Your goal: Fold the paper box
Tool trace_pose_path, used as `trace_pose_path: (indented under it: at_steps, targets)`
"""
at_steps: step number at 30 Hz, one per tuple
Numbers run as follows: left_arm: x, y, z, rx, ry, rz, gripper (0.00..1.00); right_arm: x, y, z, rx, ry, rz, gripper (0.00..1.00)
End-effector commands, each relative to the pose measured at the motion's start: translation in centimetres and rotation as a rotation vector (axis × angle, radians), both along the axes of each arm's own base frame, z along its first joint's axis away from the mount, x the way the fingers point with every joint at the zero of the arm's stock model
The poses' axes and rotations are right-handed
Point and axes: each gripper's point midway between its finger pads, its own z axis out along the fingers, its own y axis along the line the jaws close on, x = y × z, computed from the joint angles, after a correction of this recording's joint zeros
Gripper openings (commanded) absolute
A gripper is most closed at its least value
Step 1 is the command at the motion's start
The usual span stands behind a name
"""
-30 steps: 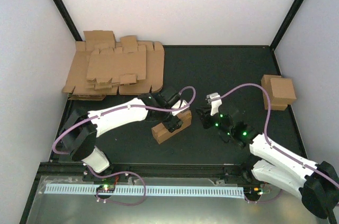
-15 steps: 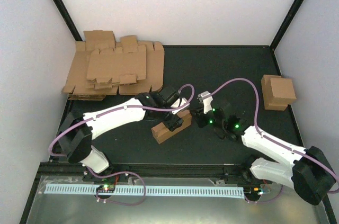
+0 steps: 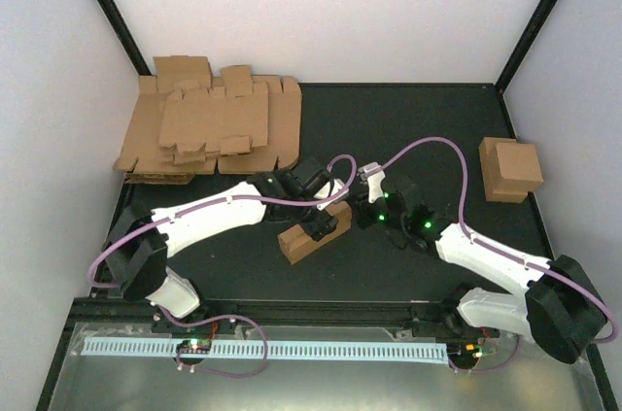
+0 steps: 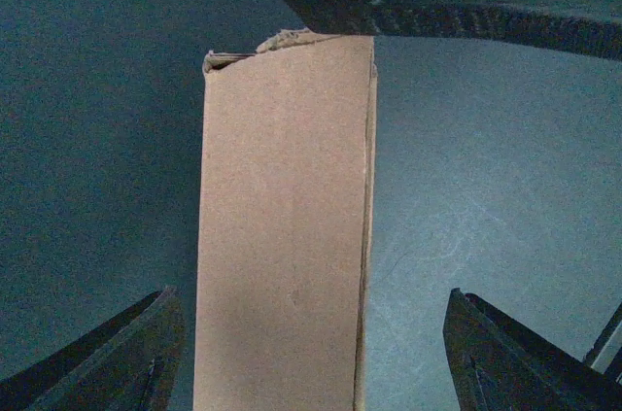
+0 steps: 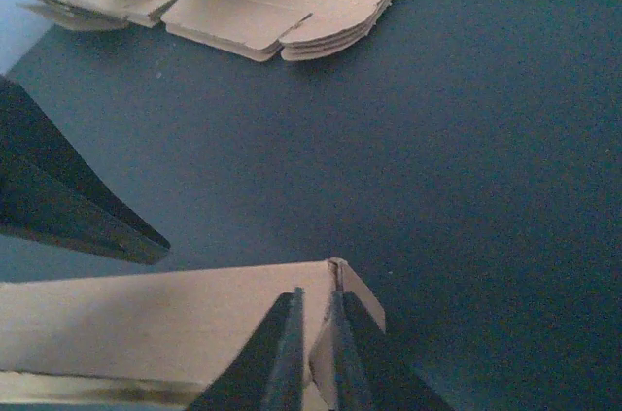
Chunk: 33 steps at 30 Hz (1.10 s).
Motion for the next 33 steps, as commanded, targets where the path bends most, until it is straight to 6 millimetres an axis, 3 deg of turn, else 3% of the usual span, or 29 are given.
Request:
trace_pose_path:
  at_steps: [1, 25, 28, 33]
  targets:
    - [0.3, -0.5, -0.3, 0.003, -0.011, 0.013, 0.76, 0.7, 0.8, 2.1, 0.019, -0.053, 0.025, 0.10]
    - [0.9, -0.1, -1.6, 0.057, -0.011, 0.054, 0.74, -0.2, 0.1, -1.1, -0.051, 0.012, 0.042, 0.11]
    - [0.9, -0.1, -1.8, 0.062, -0.009, 0.054, 0.69, -0.3, 0.2, -1.1, -0.050, 0.011, 0.047, 0.02]
    - [1.0, 0.1, -2.5, 0.089, 0.006, 0.065, 0.61, -0.5, 0.2, -1.2, -0.049, 0.016, 0.055, 0.02]
